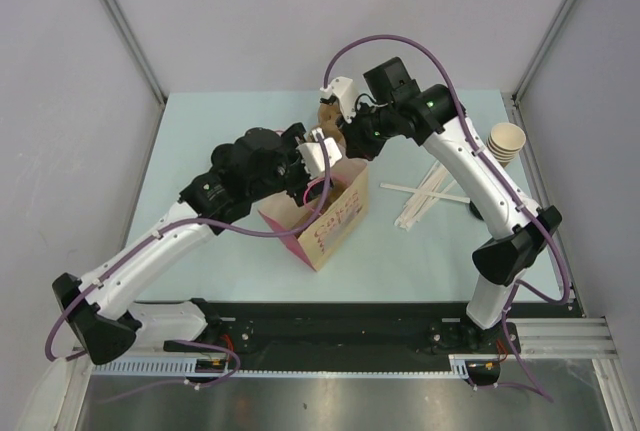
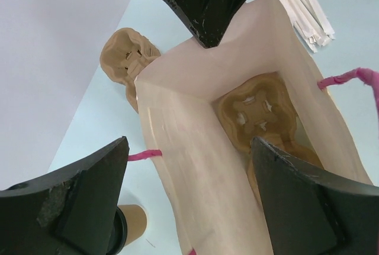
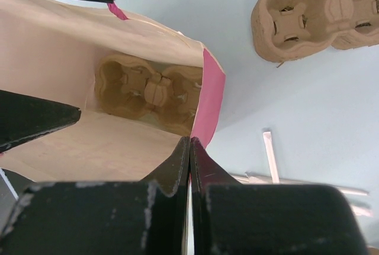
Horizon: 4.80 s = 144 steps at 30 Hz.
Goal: Pack the takeout coffee
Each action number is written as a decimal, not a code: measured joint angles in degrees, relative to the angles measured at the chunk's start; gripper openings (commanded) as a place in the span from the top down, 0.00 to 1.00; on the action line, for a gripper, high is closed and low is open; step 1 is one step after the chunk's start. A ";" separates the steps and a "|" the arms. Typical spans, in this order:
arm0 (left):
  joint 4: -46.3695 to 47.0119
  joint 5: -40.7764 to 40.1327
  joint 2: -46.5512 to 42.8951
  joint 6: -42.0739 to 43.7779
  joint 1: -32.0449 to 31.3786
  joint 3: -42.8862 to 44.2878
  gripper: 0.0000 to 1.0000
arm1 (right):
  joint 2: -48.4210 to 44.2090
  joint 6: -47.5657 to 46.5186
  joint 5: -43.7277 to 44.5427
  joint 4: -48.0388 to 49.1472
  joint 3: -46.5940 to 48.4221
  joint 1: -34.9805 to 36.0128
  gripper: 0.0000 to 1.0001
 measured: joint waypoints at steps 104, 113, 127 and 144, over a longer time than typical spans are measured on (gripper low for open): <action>-20.22 14.12 45.29 -25.05 50.45 26.32 0.00 | -3.30 -1.57 -2.56 2.60 -6.03 -1.46 1.00; -19.56 16.11 46.49 -26.03 49.83 26.73 0.01 | -3.23 -1.60 -2.56 2.60 -6.01 -1.46 1.00; -19.63 16.02 46.84 -26.43 50.27 27.50 0.01 | -2.60 -1.60 -2.56 2.58 -6.01 -1.73 1.00; -20.85 16.31 46.71 -26.47 50.84 27.82 0.01 | -2.60 -1.62 -2.58 2.58 -6.01 -1.86 1.00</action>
